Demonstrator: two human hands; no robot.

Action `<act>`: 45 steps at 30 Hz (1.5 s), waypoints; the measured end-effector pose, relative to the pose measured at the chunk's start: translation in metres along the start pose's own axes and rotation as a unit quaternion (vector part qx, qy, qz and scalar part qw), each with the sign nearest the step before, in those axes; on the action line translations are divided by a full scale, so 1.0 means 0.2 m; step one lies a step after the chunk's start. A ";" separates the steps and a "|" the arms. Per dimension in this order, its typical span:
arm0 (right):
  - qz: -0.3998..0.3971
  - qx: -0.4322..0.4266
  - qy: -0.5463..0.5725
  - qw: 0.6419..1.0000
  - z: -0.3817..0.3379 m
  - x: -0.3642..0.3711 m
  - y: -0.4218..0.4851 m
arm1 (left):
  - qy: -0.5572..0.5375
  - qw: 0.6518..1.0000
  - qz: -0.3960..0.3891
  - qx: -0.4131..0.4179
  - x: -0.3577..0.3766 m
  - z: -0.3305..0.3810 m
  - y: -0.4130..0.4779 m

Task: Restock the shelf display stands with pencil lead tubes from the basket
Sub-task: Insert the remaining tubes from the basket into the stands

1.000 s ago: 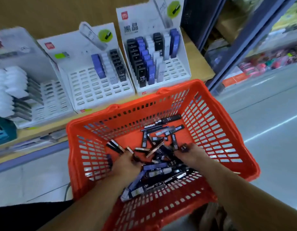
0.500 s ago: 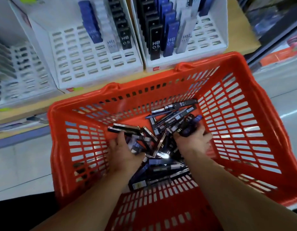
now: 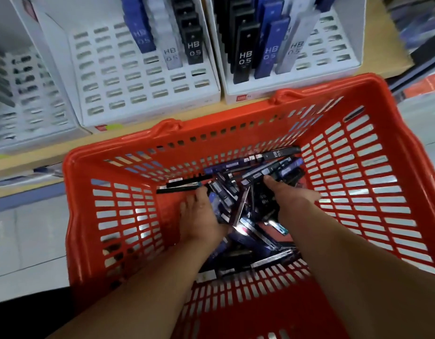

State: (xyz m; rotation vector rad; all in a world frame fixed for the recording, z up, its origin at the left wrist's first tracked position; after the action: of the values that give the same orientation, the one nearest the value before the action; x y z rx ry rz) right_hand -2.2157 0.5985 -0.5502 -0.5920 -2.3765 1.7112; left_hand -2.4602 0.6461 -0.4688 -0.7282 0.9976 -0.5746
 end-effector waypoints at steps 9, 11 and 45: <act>0.028 -0.053 0.037 0.998 -0.16 0.08 -0.30 | 0.014 0.996 0.022 0.083 0.04 0.01 -0.01; 0.054 -0.030 0.026 0.998 -0.17 0.08 -0.32 | -0.004 0.997 0.027 0.071 0.03 0.00 0.01; -0.201 -0.155 -0.196 0.947 -0.53 0.18 -1.47 | -0.140 0.961 -0.167 0.173 -0.67 0.50 -0.77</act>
State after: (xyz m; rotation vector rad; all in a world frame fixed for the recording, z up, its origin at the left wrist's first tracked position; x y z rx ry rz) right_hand -2.2775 0.6252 -0.2424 0.2261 -2.8070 1.3862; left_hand -2.4449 0.6735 -0.2434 -0.6445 0.4937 -0.8871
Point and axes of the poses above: each hand's wrist, its own y-axis towards the middle knuckle, its own x-axis out of the palm, z = x × y, the point moved 7 cm from there along y, towards the middle knuckle, and after that the axes turned 14 degrees about -z, right-handed, at the moved point
